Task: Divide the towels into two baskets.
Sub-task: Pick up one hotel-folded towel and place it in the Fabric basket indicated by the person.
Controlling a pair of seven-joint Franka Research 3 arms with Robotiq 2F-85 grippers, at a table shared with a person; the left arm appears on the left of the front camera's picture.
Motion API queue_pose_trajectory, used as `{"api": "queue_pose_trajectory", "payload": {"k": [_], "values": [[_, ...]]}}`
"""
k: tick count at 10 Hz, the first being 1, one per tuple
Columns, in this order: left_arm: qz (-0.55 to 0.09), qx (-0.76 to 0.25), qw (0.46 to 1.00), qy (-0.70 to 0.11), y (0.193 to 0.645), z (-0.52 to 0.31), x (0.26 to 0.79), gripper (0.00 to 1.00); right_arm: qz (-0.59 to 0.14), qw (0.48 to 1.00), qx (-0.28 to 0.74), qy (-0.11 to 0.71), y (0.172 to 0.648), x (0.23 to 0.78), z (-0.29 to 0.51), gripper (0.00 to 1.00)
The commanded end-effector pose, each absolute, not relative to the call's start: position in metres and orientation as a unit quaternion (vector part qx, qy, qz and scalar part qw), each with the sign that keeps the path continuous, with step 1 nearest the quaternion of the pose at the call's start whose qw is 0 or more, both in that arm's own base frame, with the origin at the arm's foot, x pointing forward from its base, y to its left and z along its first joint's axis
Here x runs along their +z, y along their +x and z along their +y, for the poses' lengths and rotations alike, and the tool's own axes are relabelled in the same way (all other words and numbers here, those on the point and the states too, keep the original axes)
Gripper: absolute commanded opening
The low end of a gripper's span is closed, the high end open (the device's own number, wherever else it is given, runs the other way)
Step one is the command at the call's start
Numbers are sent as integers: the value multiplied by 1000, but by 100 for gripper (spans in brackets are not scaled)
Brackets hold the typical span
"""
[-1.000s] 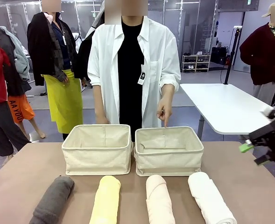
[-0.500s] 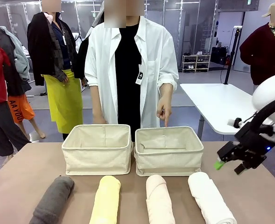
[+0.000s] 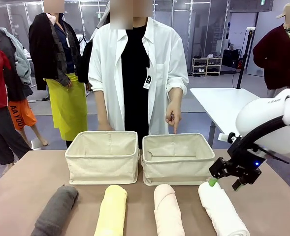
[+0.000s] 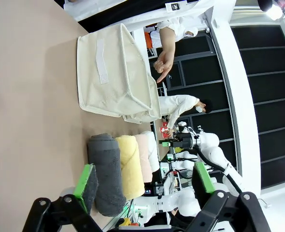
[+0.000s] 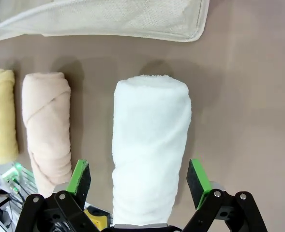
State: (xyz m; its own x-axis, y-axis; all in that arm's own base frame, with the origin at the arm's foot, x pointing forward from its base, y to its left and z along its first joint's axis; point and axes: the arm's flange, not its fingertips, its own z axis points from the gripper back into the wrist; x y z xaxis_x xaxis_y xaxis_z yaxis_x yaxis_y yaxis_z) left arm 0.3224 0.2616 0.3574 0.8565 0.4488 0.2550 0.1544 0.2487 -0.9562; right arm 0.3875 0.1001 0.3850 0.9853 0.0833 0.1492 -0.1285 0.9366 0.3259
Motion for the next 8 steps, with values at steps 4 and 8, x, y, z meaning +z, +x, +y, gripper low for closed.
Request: {"api": "queue_pose_trajectory", "payload": {"k": [4, 8], "values": [[-252, 98, 747, -607, 320, 263, 359, 100, -63, 990, 43, 115, 368, 341, 125, 100], [-252, 98, 747, -607, 320, 263, 359, 100, -42, 993, 71, 79, 368, 315, 147, 100]]}}
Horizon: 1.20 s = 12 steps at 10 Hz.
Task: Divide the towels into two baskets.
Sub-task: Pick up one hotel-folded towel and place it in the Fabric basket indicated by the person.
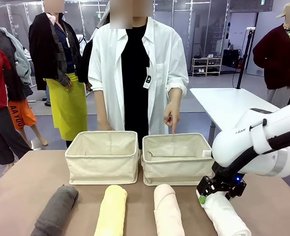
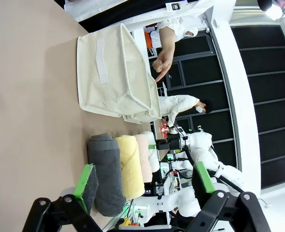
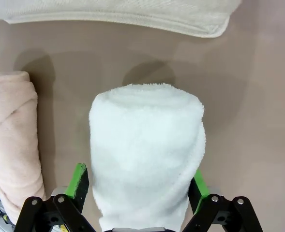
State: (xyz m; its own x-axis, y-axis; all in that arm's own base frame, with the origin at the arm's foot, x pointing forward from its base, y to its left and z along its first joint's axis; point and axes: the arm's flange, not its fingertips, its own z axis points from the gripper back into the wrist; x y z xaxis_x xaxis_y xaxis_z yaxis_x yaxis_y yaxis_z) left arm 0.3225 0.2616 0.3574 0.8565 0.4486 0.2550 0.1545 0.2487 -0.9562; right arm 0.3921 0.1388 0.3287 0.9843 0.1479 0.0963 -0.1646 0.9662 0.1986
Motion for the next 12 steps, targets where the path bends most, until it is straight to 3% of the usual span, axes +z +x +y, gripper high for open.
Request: {"api": "queue_pose_trajectory", "payload": {"k": [1, 9, 12], "values": [[-252, 98, 747, -607, 320, 263, 359, 100, -39, 993, 77, 75, 368, 311, 152, 100], [-252, 98, 747, -607, 320, 263, 359, 100, -55, 990, 115, 67, 374, 334, 157, 21], [-252, 98, 747, -607, 320, 263, 359, 100, -88, 962, 251, 66, 384, 418, 164, 21]]}}
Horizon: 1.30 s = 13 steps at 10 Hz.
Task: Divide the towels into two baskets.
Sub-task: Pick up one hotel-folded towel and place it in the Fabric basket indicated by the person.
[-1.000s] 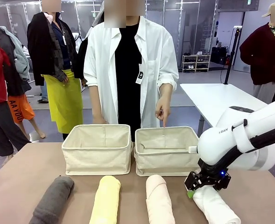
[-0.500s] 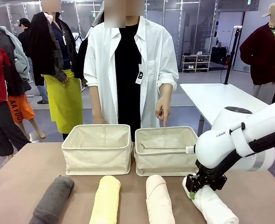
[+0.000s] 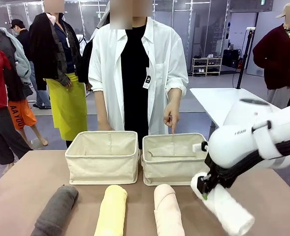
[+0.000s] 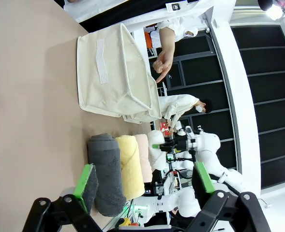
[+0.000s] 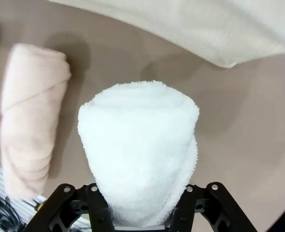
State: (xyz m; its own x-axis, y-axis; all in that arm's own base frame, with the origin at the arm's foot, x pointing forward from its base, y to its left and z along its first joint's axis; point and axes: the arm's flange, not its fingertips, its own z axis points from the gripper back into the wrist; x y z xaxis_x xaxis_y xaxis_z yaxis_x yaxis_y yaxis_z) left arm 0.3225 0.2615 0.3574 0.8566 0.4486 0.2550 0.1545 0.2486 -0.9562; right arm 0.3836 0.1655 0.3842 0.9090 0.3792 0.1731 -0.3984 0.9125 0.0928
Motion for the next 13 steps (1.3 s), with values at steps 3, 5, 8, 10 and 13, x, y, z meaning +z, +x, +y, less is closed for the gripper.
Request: {"api": "queue_pose_trajectory", "payload": {"k": [3, 5, 8, 10, 13], "values": [[-252, 98, 747, -607, 320, 263, 359, 100, -100, 893, 438, 35, 380, 482, 188, 21], [-252, 98, 747, -607, 320, 263, 359, 100, -104, 853, 511, 24, 375, 490, 201, 21], [-252, 98, 747, -607, 320, 263, 359, 100, -103, 874, 475, 28, 372, 497, 205, 21], [-252, 98, 747, -607, 320, 263, 359, 100, -103, 874, 475, 28, 372, 497, 205, 21], [-252, 98, 747, -607, 320, 263, 359, 100, -151, 803, 576, -21, 401, 518, 243, 38]]}}
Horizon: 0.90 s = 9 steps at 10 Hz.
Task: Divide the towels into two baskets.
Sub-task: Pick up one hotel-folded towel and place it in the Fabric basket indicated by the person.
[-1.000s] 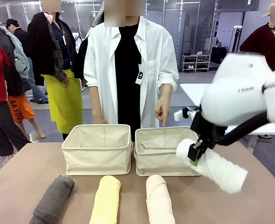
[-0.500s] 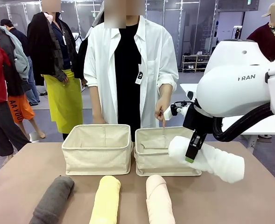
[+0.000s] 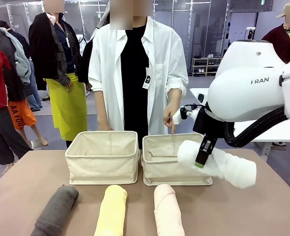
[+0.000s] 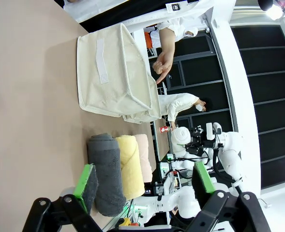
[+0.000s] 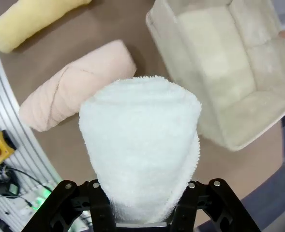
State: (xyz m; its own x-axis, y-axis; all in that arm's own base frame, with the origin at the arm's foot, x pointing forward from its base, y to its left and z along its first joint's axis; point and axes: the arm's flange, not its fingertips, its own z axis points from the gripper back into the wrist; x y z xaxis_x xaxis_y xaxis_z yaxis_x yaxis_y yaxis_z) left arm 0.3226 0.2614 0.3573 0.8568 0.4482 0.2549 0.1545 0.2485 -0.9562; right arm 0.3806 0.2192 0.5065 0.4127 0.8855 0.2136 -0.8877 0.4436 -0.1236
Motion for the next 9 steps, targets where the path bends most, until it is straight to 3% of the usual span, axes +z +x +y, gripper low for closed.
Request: {"api": "queue_pose_trajectory", "payload": {"k": [1, 5, 9], "values": [[-252, 98, 747, -607, 320, 263, 359, 100, -150, 776, 611, -43, 421, 521, 258, 38], [-252, 98, 747, -607, 320, 263, 359, 100, -138, 685, 710, -84, 506, 502, 299, 38], [-252, 98, 747, -607, 320, 263, 359, 100, -133, 660, 735, -81, 556, 434, 304, 38]]}}
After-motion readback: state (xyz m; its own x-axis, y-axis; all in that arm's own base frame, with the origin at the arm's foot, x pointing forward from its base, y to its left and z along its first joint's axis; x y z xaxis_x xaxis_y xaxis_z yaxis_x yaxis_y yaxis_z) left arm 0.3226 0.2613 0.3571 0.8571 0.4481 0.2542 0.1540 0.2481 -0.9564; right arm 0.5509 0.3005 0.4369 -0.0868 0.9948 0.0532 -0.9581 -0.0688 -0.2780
